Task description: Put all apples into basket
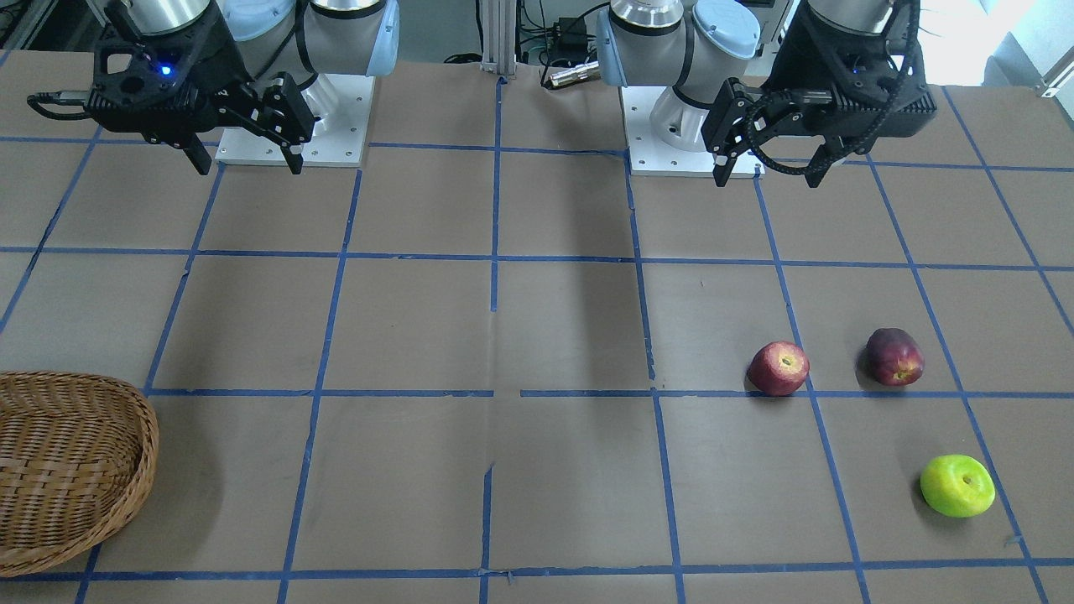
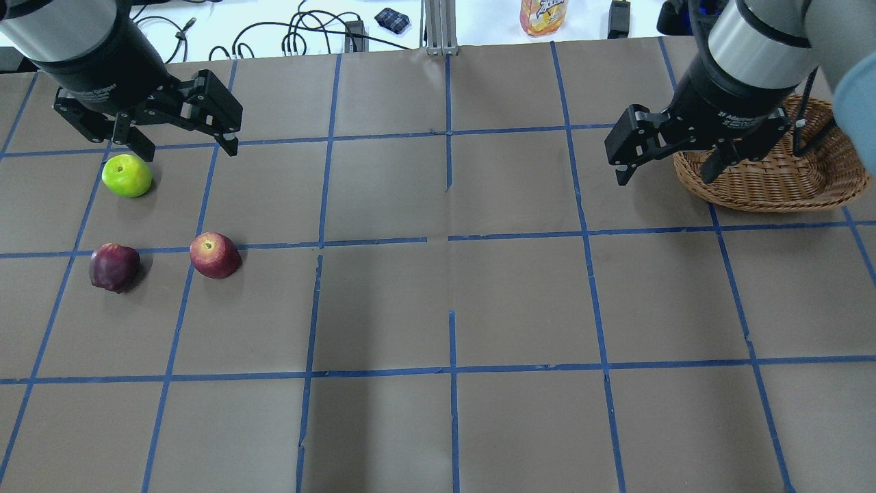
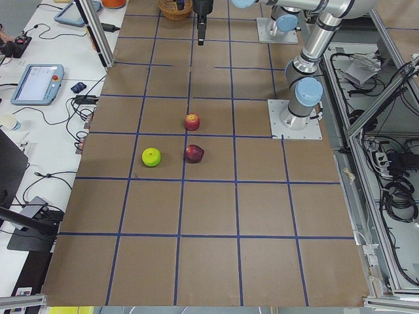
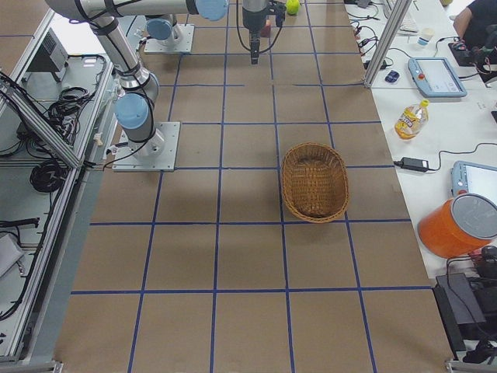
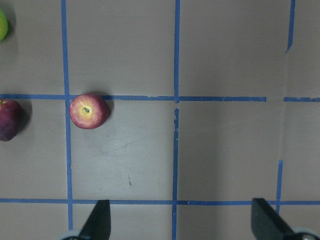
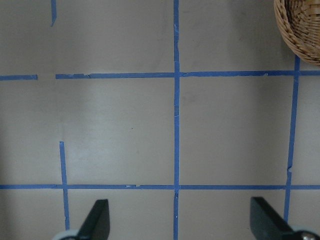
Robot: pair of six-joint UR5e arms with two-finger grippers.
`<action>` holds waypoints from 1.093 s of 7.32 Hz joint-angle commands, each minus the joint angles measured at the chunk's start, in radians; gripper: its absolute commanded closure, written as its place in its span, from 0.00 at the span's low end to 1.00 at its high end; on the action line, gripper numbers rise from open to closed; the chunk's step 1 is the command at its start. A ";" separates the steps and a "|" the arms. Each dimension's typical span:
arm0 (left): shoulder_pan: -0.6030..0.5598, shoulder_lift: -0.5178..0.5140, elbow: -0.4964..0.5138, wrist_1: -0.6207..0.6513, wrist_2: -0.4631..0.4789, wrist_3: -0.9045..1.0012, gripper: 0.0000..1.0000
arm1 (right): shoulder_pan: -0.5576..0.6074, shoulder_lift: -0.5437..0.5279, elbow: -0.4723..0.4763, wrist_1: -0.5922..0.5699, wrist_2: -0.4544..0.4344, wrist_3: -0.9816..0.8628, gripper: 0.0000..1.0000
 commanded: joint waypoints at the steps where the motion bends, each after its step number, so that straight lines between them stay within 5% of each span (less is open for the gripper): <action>1: 0.001 0.014 0.008 -0.012 0.001 -0.001 0.00 | 0.000 0.000 0.000 -0.005 -0.002 0.000 0.00; 8: -0.001 0.018 -0.046 -0.009 0.003 0.002 0.00 | 0.000 -0.011 0.006 -0.004 -0.005 -0.011 0.00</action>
